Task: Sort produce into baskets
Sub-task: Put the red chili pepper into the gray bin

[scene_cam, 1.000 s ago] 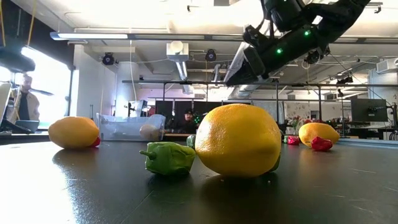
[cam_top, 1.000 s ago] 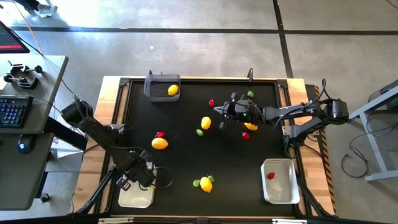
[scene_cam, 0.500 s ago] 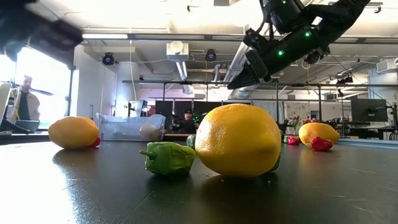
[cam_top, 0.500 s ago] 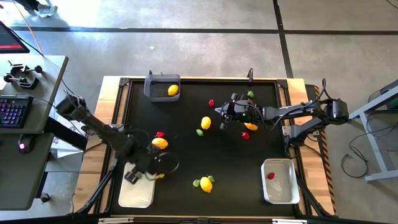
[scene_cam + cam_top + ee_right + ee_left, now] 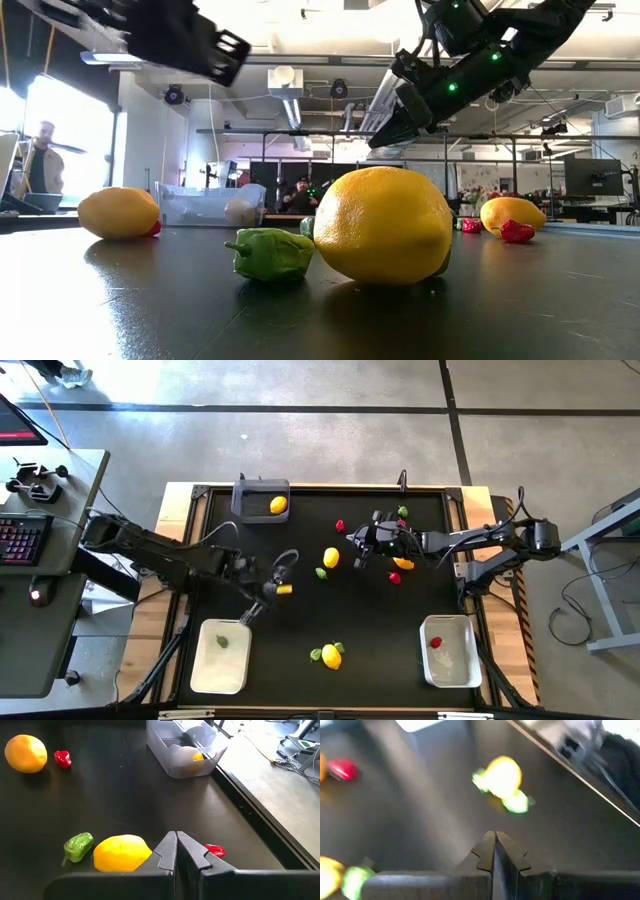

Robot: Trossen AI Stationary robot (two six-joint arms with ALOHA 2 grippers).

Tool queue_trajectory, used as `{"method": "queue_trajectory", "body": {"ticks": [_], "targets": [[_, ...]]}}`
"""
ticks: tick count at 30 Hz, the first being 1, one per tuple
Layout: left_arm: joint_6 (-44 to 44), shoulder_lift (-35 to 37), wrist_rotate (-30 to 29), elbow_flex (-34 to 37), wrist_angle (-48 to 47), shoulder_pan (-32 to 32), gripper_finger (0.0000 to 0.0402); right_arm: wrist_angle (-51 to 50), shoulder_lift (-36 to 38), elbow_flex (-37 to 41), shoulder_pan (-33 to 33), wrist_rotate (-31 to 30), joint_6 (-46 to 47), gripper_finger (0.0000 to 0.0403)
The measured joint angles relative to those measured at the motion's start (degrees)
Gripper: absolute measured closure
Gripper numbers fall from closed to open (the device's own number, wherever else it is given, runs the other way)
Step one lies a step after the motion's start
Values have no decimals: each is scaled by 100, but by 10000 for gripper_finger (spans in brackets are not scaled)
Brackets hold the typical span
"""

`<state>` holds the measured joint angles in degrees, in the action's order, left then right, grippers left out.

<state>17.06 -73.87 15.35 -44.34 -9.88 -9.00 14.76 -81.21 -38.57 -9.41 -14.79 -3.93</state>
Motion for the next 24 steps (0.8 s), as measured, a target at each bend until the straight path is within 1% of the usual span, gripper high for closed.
{"method": "queue_trajectory", "body": {"ticks": [7,10,12,15,20,22,24], "targets": [[-195,0,254,910,2670,602,401,-103,0,0,-196,-2,164,403],[-370,0,278,1273,3614,804,401,-311,0,0,-311,0,416,403],[-468,2,278,1496,4084,923,401,-464,0,0,-379,0,598,403],[-501,2,277,1783,4624,1102,401,-723,0,0,-476,-1,910,403],[-701,2,259,2098,4793,1399,401,-1271,0,0,-664,-12,1637,402],[-757,2,256,2243,4919,1495,401,-1647,0,0,-729,-205,1970,402],[-749,2,256,2368,4998,1588,401,-2091,0,0,-790,-530,2307,402]]}}
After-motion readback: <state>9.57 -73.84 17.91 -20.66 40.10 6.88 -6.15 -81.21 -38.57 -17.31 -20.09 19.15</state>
